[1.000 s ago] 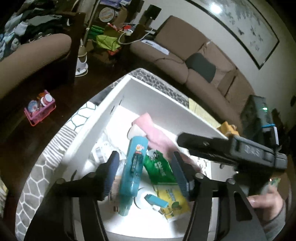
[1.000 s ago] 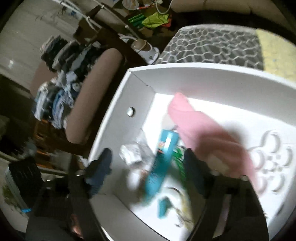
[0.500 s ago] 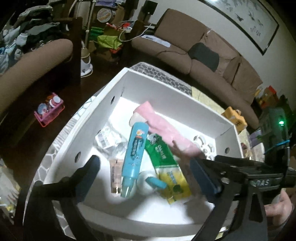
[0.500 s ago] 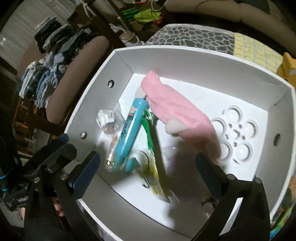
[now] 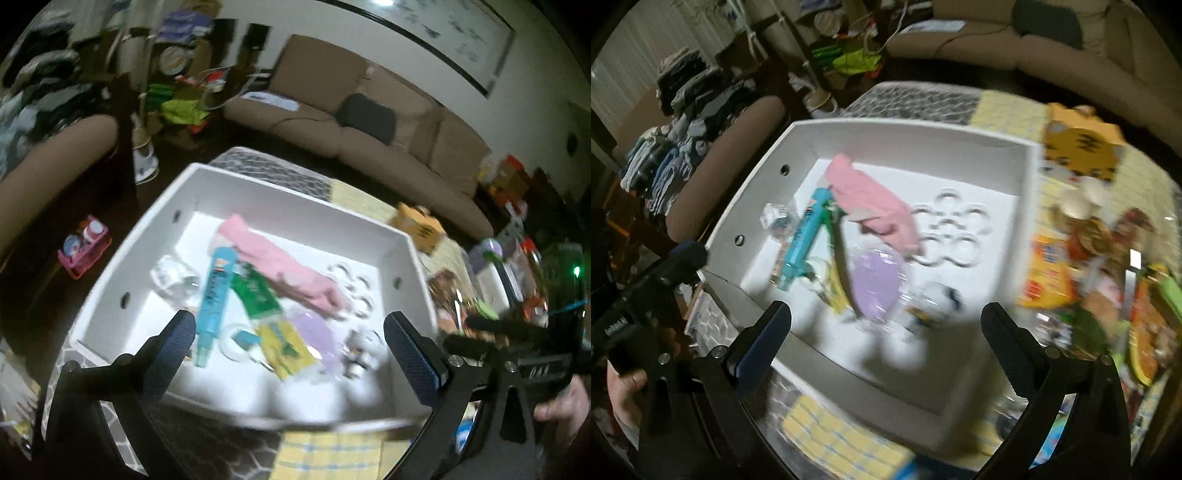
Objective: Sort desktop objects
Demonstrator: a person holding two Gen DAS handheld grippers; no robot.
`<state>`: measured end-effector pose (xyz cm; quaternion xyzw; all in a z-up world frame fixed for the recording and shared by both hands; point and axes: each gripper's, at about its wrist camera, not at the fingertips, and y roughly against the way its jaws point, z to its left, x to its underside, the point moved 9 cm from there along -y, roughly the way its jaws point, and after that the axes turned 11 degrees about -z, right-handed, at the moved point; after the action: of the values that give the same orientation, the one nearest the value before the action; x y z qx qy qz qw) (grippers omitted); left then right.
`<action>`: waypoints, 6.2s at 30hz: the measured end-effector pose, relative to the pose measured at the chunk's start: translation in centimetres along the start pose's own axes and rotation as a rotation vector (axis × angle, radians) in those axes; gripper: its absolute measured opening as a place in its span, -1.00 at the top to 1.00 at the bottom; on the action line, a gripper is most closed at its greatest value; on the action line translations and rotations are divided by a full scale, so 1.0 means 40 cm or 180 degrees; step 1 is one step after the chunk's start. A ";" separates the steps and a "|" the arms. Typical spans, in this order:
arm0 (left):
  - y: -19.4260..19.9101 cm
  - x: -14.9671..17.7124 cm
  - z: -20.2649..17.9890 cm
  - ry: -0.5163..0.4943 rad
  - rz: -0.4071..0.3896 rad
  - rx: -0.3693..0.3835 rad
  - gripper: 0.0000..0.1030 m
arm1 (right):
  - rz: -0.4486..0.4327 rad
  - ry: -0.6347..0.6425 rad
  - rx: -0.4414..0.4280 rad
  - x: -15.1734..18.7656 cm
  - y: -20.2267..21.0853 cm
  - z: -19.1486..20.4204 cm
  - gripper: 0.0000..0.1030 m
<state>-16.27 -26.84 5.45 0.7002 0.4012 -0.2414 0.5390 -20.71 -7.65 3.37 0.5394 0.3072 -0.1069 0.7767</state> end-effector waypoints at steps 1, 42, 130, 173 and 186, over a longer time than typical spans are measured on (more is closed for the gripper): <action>0.008 0.007 -0.033 -0.0108 0.0008 0.0012 -1.00 | -0.0044 0.0005 0.0051 0.008 0.030 -0.028 -1.00; -0.190 0.381 -0.773 -0.1207 0.0552 0.0949 -0.83 | -0.0875 -0.0745 0.0466 0.249 0.302 -0.768 -0.58; 0.011 -0.012 -0.344 -0.0576 -0.0428 0.1918 0.62 | 0.0006 -0.1805 -0.2871 -0.018 0.022 0.102 -0.32; -0.654 0.000 -0.244 -0.0323 0.1332 0.0228 0.63 | -0.0233 -0.1737 -0.1792 -0.185 -0.095 -0.200 -0.55; -0.731 -0.002 -0.219 -0.0012 0.0916 -0.0328 0.61 | -0.0403 -0.1643 -0.1824 -0.145 -0.025 -0.282 -0.56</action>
<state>-41.19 -15.73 -8.25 0.7214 0.3076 -0.1422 0.6040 -29.87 1.19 3.43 0.2359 0.1518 -0.1967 0.9395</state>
